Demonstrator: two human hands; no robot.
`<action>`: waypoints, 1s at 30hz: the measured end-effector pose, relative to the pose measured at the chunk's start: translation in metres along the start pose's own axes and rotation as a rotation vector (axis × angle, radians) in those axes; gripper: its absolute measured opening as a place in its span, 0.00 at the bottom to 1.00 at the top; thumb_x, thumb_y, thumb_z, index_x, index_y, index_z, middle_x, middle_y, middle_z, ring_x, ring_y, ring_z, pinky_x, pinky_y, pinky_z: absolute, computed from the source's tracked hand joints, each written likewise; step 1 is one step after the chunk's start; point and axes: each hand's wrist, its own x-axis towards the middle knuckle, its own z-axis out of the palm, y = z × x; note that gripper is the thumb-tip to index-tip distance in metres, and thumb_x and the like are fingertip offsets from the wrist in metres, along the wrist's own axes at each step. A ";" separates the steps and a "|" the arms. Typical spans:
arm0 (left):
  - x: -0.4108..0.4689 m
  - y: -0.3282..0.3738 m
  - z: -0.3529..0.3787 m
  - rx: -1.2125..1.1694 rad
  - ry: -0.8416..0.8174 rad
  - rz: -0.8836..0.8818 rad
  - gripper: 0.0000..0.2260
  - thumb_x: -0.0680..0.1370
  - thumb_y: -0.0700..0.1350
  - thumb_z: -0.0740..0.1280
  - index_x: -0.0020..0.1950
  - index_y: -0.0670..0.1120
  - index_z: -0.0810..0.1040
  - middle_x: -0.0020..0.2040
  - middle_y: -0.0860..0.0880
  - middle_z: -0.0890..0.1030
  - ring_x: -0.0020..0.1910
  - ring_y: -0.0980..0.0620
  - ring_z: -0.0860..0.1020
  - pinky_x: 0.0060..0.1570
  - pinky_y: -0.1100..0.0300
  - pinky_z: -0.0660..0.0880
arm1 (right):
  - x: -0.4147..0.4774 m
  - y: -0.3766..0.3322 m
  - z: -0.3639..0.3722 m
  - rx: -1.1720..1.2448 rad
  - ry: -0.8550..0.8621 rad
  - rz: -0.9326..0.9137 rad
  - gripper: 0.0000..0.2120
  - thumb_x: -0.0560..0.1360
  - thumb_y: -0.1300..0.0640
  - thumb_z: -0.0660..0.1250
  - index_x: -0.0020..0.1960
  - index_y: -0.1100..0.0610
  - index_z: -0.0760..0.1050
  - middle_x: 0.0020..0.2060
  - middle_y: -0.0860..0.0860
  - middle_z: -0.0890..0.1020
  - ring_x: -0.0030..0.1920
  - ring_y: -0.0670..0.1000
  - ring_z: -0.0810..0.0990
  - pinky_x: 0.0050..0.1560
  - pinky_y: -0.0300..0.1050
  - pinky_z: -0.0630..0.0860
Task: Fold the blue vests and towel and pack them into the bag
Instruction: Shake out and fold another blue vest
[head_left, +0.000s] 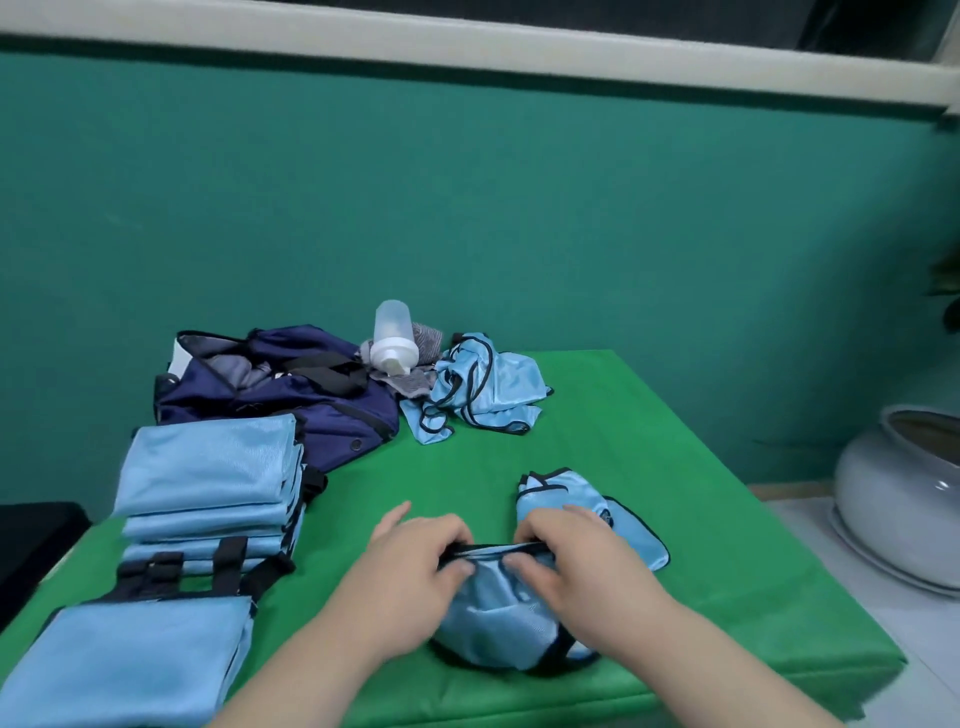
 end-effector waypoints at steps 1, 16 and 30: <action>-0.004 0.005 -0.011 0.014 0.004 -0.003 0.04 0.79 0.51 0.66 0.47 0.57 0.71 0.39 0.62 0.73 0.46 0.61 0.70 0.67 0.66 0.57 | -0.002 -0.005 -0.007 0.007 0.006 -0.016 0.08 0.78 0.43 0.65 0.48 0.46 0.73 0.38 0.39 0.73 0.45 0.43 0.71 0.52 0.36 0.65; -0.026 0.063 -0.165 0.172 0.143 -0.055 0.09 0.73 0.43 0.65 0.47 0.56 0.77 0.47 0.58 0.81 0.48 0.53 0.78 0.51 0.53 0.76 | -0.012 -0.063 -0.133 0.061 0.096 0.001 0.06 0.74 0.50 0.74 0.42 0.48 0.77 0.34 0.46 0.79 0.34 0.45 0.73 0.35 0.37 0.68; -0.022 0.088 -0.186 0.183 -0.019 -0.039 0.09 0.77 0.54 0.67 0.41 0.53 0.70 0.37 0.55 0.75 0.39 0.53 0.73 0.39 0.55 0.69 | -0.001 -0.064 -0.165 0.263 0.118 0.082 0.08 0.70 0.53 0.78 0.38 0.52 0.79 0.29 0.44 0.78 0.28 0.42 0.69 0.29 0.33 0.66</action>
